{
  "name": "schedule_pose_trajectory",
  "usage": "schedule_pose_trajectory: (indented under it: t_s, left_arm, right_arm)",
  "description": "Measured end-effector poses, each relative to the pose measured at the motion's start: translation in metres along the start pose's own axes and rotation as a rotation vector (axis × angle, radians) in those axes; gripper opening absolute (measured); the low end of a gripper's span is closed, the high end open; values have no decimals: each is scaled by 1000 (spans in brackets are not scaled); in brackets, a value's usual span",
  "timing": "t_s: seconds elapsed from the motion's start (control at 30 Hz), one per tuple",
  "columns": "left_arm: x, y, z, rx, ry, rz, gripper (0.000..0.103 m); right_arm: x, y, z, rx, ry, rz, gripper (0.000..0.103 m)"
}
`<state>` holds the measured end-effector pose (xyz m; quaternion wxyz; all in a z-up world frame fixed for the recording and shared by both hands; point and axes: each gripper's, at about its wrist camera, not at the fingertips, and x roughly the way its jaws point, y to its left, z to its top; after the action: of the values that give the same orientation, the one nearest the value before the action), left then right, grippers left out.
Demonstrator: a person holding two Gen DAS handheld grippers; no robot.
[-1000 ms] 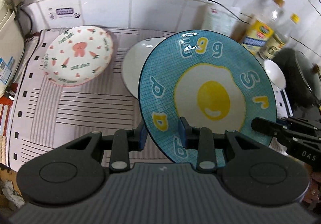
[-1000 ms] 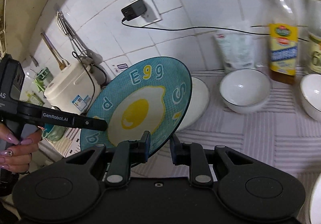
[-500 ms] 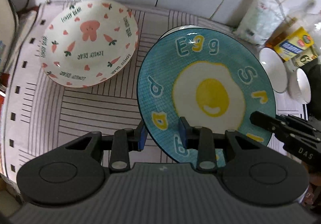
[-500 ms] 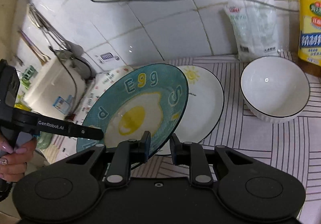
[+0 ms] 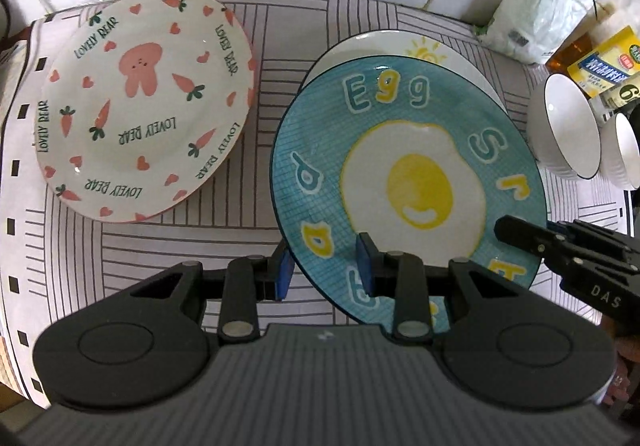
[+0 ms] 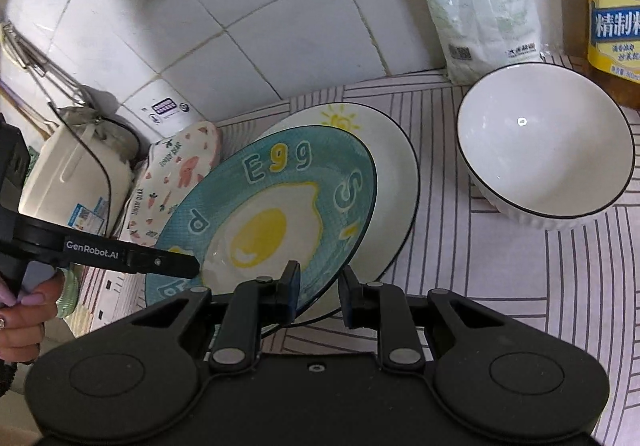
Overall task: Organize plates and bowls
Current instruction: 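Lift the blue Egg plate with both grippers and lower it onto the sun plate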
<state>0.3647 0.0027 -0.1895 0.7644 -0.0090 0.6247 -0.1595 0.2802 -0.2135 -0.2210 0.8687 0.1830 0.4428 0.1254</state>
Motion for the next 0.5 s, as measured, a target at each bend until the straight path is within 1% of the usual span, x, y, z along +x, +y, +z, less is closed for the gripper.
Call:
schedule_pose_trajectory:
  t_s: [0.17,0.33,0.43,0.5]
  left_arm:
    - [7,2,5,-5,35,-16,31]
    - [10,4,7,-17,45,-22,31]
    - [13,6,7,-30,60,-41,31]
    - [15,10,7,-49,75,-75,29]
  right_arm:
    - [2,2,2,6,26,-32,25]
    - [3,9,4,-7,41,-77,25]
    - [5,16,7,-31,57,-129,26]
    - [6,23,8,-72,59,-176,29]
